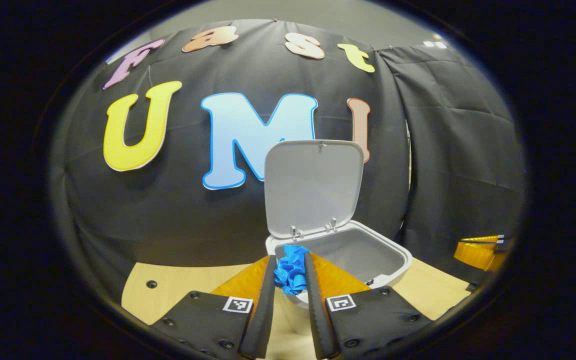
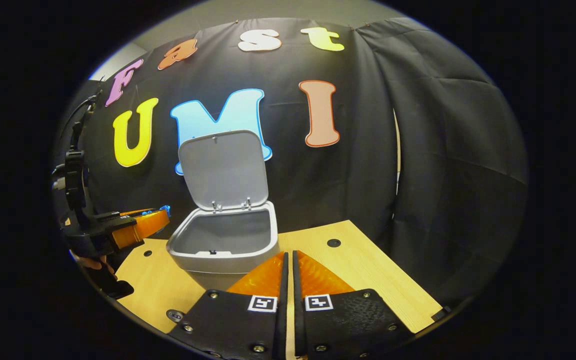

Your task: Press the lid of the desktop garbage bin to open it, pick up the crumpled paper on the desktop and throw it into the bin, then pick up the pop can on the desktop and drop it into the bin, and finally close the garbage bin lid.

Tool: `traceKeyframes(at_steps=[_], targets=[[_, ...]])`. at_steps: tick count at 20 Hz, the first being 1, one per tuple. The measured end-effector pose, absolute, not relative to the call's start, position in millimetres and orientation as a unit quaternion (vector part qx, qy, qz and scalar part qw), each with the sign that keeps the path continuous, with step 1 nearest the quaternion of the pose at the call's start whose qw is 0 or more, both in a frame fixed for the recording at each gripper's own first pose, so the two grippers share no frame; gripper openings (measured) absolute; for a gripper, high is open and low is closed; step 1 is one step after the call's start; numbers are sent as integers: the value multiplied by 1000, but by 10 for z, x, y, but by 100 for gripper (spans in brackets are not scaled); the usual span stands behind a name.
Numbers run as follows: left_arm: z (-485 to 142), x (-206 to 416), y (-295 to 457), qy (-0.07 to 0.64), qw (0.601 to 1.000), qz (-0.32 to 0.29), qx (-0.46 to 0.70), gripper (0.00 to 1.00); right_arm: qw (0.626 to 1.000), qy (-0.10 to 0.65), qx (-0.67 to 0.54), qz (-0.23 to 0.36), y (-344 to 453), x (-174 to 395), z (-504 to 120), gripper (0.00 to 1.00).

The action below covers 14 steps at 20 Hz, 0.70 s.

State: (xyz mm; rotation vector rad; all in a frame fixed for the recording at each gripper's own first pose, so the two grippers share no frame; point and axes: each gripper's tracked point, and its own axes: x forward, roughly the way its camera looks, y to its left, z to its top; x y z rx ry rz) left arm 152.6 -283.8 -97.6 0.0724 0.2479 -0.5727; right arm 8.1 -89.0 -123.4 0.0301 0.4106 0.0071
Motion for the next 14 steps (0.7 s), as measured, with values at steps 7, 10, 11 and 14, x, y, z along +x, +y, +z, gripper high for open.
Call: traceKeyframes(at_steps=[7,10,11,14], targets=[[-1072,1585,-3162,125,947,-291,45,39,976,216,21,-4,-1127,132,-1335,6],[-1054,1582,-3254,118,946,-298,51,41,976,218,24,-6,-1182,146,-1366,6],[-1051,1578,-3284,117,945,-301,54,39,975,219,24,-6,-1191,160,-1373,6],[-1072,1570,-3364,118,941,-311,61,52,975,221,26,-7,-1199,171,-1402,6]])
